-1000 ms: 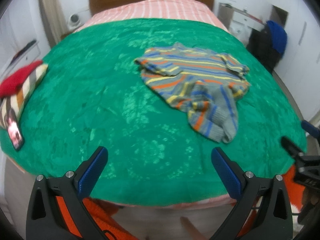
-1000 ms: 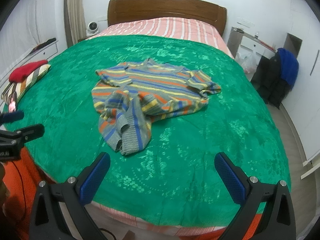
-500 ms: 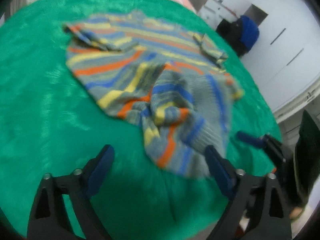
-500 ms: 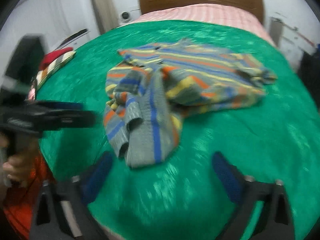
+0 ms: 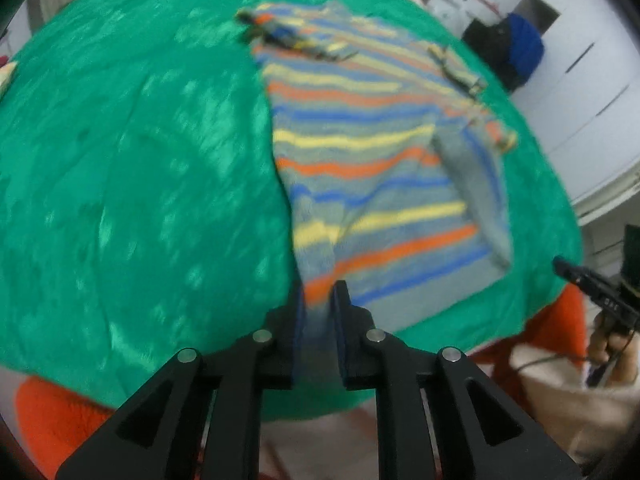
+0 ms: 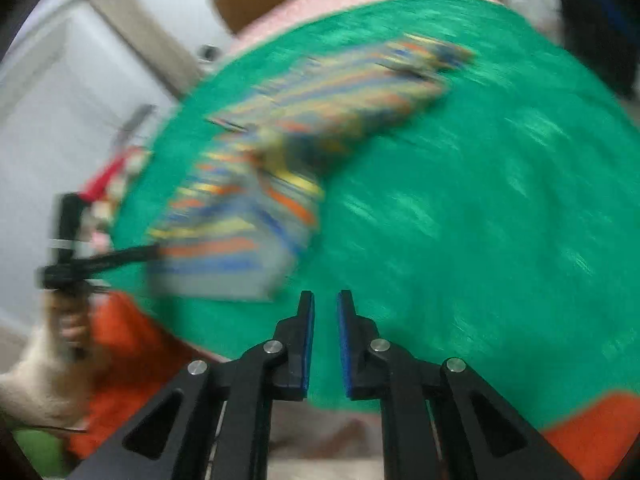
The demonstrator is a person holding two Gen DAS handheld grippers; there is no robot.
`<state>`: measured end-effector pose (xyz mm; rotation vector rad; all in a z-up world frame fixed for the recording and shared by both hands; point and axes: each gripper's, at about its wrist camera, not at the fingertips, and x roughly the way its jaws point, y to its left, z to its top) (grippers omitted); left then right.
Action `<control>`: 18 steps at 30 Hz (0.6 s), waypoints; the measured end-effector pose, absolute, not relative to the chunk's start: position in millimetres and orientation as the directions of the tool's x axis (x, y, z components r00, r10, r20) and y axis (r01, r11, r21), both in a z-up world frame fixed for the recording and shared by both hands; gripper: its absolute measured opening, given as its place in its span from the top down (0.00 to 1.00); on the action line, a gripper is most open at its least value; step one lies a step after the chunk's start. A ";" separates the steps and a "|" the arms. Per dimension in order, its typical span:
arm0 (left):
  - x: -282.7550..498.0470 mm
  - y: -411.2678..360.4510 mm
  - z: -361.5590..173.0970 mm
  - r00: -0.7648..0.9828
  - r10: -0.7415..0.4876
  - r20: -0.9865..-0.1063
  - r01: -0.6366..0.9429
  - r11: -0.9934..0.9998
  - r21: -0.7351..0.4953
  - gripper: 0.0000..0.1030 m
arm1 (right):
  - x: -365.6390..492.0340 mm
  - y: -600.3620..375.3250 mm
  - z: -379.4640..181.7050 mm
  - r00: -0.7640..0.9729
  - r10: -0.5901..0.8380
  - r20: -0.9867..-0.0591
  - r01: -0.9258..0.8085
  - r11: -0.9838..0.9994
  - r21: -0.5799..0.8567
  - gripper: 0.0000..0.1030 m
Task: Fold small clothes
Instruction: 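Grasp the sweater hem with the left gripper while the right gripper grasps the hem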
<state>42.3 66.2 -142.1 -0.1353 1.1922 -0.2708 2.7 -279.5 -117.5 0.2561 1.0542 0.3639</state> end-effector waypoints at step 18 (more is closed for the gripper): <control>27.6 68.4 -161.6 0.397 -0.229 -0.889 0.076 0.973 -0.216 0.96 | 78.1 -169.7 -125.3 0.546 0.236 -0.804 -0.334 0.941 0.050 0.91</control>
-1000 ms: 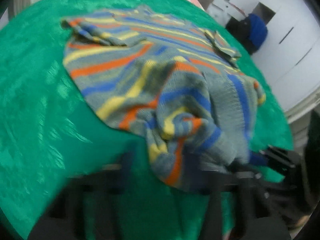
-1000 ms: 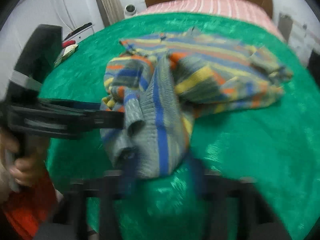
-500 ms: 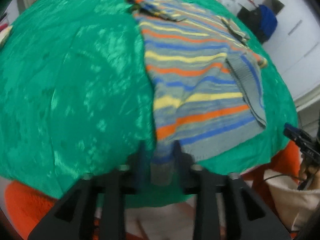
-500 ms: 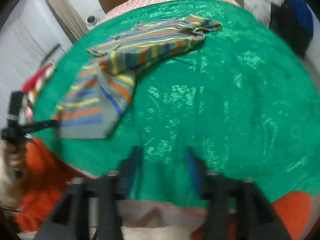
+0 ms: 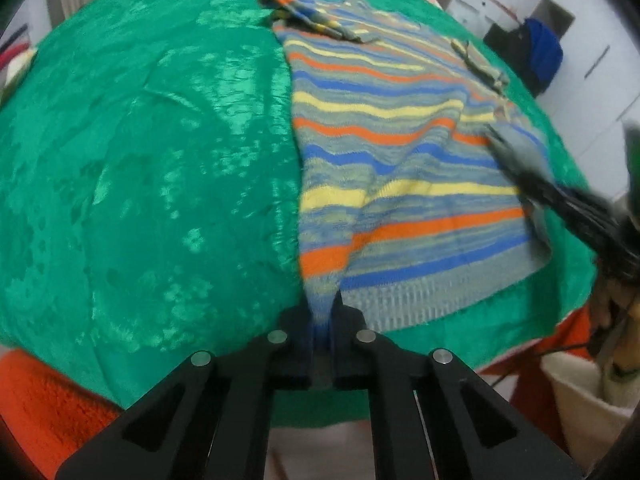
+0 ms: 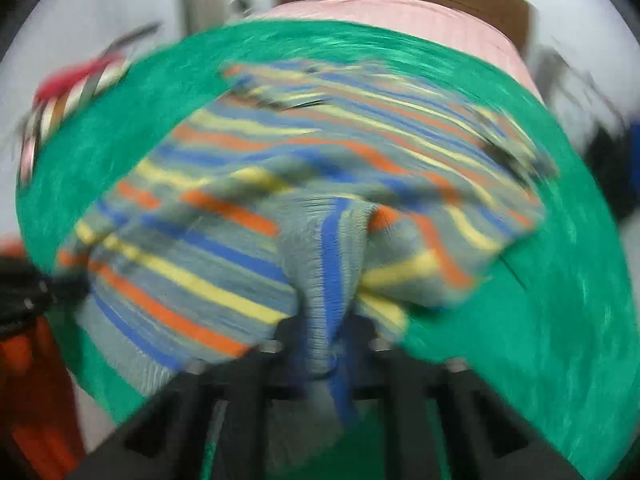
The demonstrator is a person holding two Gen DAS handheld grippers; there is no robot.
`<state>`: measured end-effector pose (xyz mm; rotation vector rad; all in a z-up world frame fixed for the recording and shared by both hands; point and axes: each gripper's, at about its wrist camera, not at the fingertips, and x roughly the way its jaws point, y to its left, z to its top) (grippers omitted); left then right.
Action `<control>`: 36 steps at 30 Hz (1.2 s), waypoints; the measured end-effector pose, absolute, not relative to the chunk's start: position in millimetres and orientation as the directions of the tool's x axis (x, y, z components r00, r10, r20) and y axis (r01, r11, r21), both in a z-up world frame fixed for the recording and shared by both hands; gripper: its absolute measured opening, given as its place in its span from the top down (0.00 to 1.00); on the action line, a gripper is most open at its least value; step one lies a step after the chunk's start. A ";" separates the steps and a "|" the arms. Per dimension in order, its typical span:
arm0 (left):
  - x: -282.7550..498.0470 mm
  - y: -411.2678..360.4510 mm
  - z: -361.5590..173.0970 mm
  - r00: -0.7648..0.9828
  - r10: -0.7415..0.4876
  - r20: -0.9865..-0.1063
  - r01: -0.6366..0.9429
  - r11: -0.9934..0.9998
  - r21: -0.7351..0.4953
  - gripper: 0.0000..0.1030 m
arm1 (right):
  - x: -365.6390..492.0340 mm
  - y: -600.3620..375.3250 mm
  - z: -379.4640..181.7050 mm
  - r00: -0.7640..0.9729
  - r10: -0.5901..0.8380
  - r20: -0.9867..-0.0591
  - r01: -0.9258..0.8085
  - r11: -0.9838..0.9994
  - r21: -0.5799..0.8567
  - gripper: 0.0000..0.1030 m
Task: Fold small clothes
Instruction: 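Grasp the sweater hem with the left gripper while the right gripper grasps the hem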
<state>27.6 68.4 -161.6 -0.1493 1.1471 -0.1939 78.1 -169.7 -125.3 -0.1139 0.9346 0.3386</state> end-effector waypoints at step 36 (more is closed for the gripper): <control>25.2 87.5 -180.6 0.267 -0.251 -0.930 0.092 0.968 -0.235 0.99 | 8.7 -356.5 -183.7 0.304 0.424 -0.853 0.191 0.850 0.491 0.97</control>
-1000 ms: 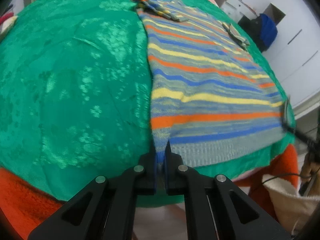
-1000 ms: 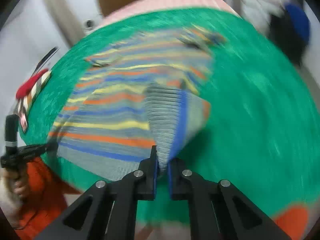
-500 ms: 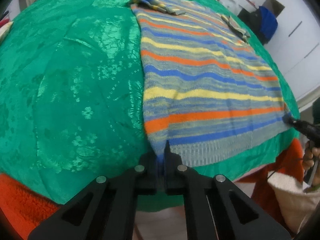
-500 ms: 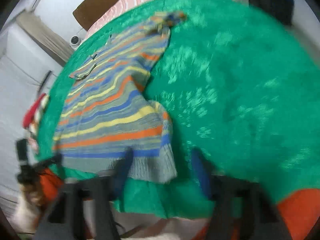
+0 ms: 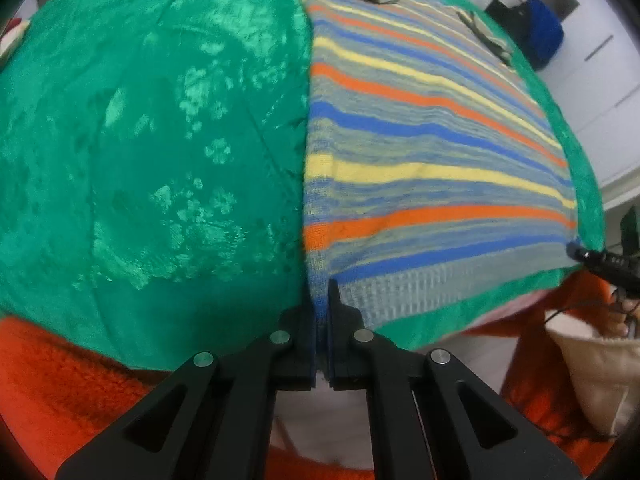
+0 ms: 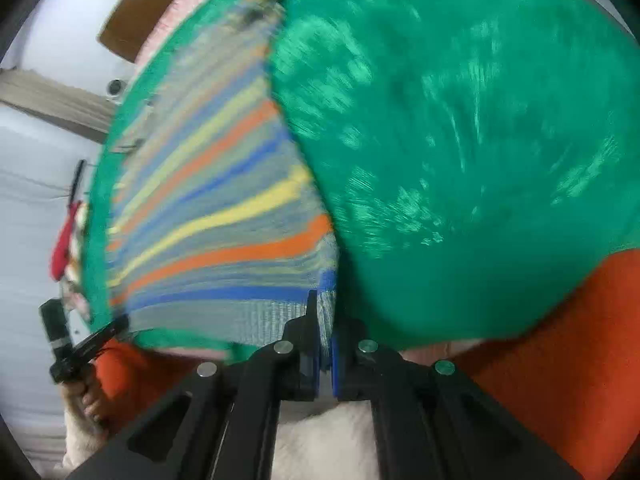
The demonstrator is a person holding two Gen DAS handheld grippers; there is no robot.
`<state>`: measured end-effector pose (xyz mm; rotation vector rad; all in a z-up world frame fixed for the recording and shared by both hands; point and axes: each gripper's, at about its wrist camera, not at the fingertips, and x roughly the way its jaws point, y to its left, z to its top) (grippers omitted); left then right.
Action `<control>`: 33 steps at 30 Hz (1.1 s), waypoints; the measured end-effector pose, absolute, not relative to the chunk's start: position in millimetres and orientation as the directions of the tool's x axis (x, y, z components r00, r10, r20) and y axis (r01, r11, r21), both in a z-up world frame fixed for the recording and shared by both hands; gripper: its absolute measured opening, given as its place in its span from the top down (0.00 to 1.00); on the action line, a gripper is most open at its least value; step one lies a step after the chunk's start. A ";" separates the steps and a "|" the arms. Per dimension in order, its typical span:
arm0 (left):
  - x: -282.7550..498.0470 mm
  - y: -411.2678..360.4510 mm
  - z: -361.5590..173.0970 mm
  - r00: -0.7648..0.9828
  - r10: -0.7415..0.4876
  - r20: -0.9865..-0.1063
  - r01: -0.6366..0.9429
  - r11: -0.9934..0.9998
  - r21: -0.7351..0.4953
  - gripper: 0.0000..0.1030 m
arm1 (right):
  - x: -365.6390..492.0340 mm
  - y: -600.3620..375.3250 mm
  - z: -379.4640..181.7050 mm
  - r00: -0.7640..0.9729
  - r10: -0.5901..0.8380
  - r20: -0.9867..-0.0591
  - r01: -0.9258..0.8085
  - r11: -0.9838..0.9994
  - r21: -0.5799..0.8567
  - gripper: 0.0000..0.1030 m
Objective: Fold small clothes
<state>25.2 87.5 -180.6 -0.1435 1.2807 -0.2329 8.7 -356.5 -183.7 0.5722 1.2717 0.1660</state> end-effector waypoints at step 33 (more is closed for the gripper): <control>17.3 143.1 -134.9 0.486 0.131 -0.864 -0.269 0.963 -0.005 0.46 | 293.8 -251.1 -123.8 0.628 0.031 -0.778 -0.415 0.859 -0.301 0.60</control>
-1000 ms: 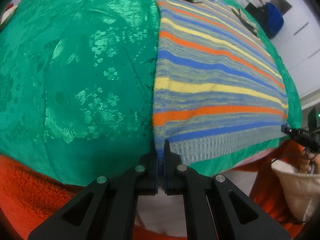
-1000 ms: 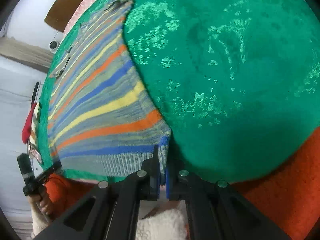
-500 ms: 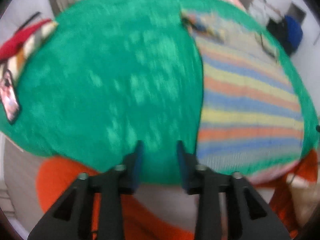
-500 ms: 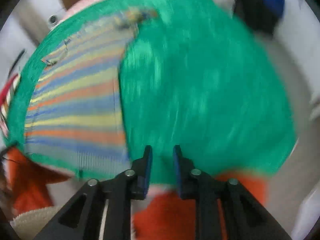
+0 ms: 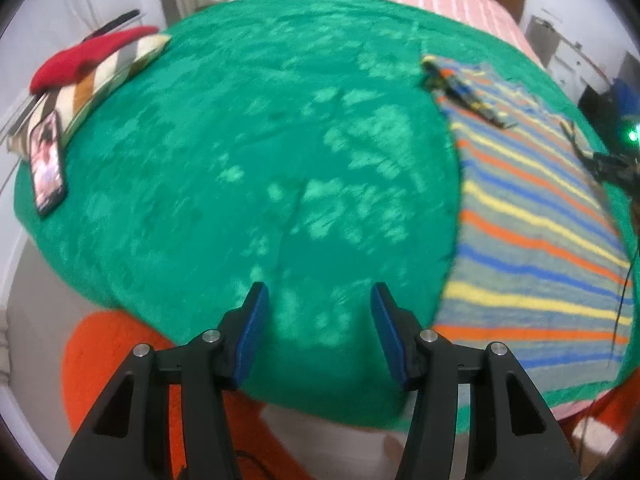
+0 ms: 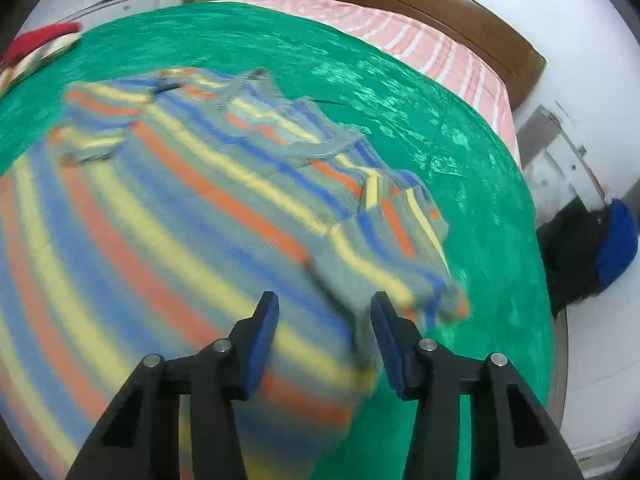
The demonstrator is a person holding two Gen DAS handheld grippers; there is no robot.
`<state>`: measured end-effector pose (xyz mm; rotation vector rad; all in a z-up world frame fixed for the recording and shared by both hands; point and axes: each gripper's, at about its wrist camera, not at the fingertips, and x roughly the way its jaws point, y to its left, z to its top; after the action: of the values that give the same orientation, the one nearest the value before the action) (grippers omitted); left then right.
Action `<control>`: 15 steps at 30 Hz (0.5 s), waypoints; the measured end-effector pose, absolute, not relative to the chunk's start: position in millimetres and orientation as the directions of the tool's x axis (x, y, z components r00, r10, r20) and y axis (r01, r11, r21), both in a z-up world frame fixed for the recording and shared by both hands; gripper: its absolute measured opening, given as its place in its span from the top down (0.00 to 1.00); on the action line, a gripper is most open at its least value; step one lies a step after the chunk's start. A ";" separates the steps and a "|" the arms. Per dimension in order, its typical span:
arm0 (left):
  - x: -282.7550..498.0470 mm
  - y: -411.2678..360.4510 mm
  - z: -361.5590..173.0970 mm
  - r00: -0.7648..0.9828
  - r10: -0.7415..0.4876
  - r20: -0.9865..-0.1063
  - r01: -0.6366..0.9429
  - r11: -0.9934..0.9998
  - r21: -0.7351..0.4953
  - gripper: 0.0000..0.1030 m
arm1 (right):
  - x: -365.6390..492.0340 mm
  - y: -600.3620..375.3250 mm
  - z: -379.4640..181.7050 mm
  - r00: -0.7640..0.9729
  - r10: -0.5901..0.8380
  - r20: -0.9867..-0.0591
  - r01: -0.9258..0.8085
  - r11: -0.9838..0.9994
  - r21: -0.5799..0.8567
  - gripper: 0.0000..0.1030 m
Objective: Fold small clothes
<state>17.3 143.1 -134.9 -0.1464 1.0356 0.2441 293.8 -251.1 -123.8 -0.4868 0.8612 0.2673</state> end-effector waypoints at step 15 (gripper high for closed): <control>16.1 138.7 -144.5 0.470 0.143 -0.871 -0.276 0.961 0.009 0.46 | 282.1 -511.4 -46.1 0.688 0.010 -0.726 0.158 0.974 0.163 0.99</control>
<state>16.1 138.7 -144.5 -0.1402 1.0518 0.2576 282.1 -511.4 -46.1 0.2204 0.8097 -0.0833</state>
